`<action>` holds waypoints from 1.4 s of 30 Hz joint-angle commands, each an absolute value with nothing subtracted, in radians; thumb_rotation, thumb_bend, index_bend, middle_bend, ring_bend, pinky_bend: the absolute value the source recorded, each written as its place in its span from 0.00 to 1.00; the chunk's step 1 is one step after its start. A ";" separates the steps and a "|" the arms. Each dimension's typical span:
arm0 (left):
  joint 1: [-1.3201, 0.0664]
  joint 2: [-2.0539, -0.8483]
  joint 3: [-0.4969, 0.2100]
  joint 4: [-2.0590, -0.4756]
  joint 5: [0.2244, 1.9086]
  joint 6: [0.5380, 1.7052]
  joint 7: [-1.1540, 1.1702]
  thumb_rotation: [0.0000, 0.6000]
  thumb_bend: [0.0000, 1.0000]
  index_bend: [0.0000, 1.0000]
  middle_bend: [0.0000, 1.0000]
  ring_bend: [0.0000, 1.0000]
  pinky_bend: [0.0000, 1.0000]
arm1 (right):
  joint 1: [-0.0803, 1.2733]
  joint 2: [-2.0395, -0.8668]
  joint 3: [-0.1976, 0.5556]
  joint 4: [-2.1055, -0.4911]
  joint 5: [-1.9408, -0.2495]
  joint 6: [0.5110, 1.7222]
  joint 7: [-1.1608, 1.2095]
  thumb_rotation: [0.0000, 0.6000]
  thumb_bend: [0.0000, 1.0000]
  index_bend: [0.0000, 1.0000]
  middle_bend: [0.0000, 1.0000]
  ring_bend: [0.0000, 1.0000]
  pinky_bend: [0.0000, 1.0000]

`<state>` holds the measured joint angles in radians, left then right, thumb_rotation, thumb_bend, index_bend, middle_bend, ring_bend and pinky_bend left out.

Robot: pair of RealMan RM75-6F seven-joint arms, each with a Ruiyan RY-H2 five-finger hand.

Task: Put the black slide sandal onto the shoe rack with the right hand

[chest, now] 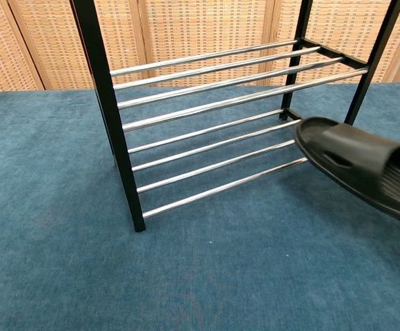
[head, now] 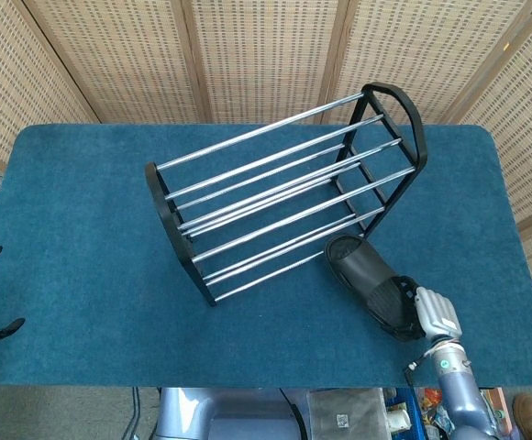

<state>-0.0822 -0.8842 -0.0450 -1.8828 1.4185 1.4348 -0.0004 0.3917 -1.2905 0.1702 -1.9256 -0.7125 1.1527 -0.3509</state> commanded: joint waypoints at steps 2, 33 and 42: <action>-0.087 -0.882 -0.050 -1.881 1.406 1.426 -0.006 1.00 0.11 0.00 0.00 0.00 0.00 | 0.488 -1.401 0.239 -1.954 -0.580 1.234 -0.475 1.00 0.52 0.51 0.66 0.70 0.86; -0.111 -0.861 -0.071 -1.863 1.344 1.376 -0.062 1.00 0.11 0.00 0.00 0.00 0.00 | 0.816 -1.881 0.552 -1.574 -0.301 1.531 -0.806 1.00 0.57 0.51 0.65 0.70 0.86; -0.119 -0.859 -0.071 -1.859 1.340 1.360 -0.061 1.00 0.11 0.00 0.00 0.00 0.00 | 0.852 -1.946 0.583 -1.468 -0.276 1.505 -0.812 1.00 0.57 0.51 0.64 0.70 0.86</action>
